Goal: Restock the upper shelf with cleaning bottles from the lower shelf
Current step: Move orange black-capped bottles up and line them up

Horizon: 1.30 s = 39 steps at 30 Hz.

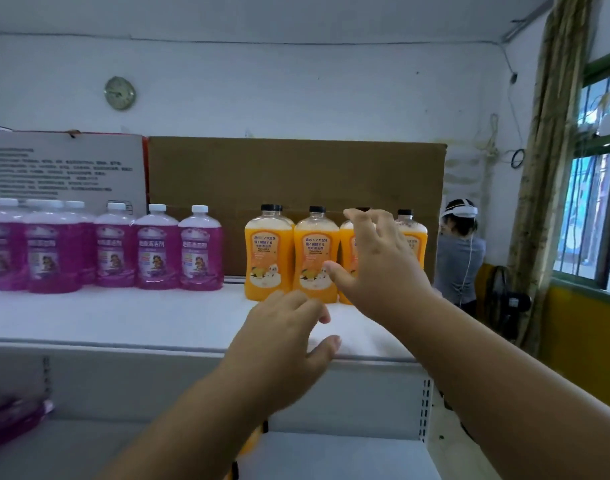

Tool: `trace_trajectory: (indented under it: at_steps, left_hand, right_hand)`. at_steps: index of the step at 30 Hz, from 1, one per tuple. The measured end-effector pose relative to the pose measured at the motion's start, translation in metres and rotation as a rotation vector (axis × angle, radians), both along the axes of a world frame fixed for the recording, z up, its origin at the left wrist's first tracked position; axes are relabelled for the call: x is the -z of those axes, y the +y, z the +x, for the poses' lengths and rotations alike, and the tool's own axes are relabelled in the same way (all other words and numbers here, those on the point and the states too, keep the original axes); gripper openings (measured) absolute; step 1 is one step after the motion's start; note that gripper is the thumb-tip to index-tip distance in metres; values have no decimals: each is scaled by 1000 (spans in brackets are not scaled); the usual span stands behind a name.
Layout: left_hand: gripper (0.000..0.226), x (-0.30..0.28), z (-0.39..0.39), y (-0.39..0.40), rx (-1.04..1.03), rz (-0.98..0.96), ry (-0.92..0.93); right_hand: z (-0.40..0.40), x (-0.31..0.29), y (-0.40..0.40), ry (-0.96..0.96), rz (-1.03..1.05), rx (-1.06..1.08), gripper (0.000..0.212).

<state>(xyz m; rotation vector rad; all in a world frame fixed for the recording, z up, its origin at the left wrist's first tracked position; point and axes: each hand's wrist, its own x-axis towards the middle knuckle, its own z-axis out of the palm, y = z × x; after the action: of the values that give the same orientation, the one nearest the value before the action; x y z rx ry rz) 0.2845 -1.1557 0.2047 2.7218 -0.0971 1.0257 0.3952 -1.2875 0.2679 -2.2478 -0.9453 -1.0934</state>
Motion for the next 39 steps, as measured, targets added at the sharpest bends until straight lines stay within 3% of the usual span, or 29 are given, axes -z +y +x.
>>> trace_trajectory:
  at_steps: [5, 11, 16, 24, 29, 34, 39]
  left_hand:
    - [24, 52, -76, 37, 27, 1, -200]
    - [22, 129, -153, 121, -17, -73, 53]
    - [40, 177, -181, 172, -27, -66, 265]
    - [31, 225, -134, 196, -8, -98, 414]
    - [34, 249, -72, 206, -247, 46, 475]
    - [82, 261, -19, 226, -304, -8, 801]
    - [95, 253, -20, 233, -270, -168, 877]
  right_hand:
    - [-89, 21, 31, -28, 25, -164, 61]
    - [-179, 103, 98, 140, -10, -313, 56]
    - [-203, 164, 138, 323, -51, -242, 54]
    - [-175, 199, 157, 422, -104, -87, 55]
    - [-133, 214, 164, 471, -100, -77, 55]
    - [-88, 234, 171, 544, -132, -145, 51]
    - [-49, 247, 190, 618, -153, -176, 50]
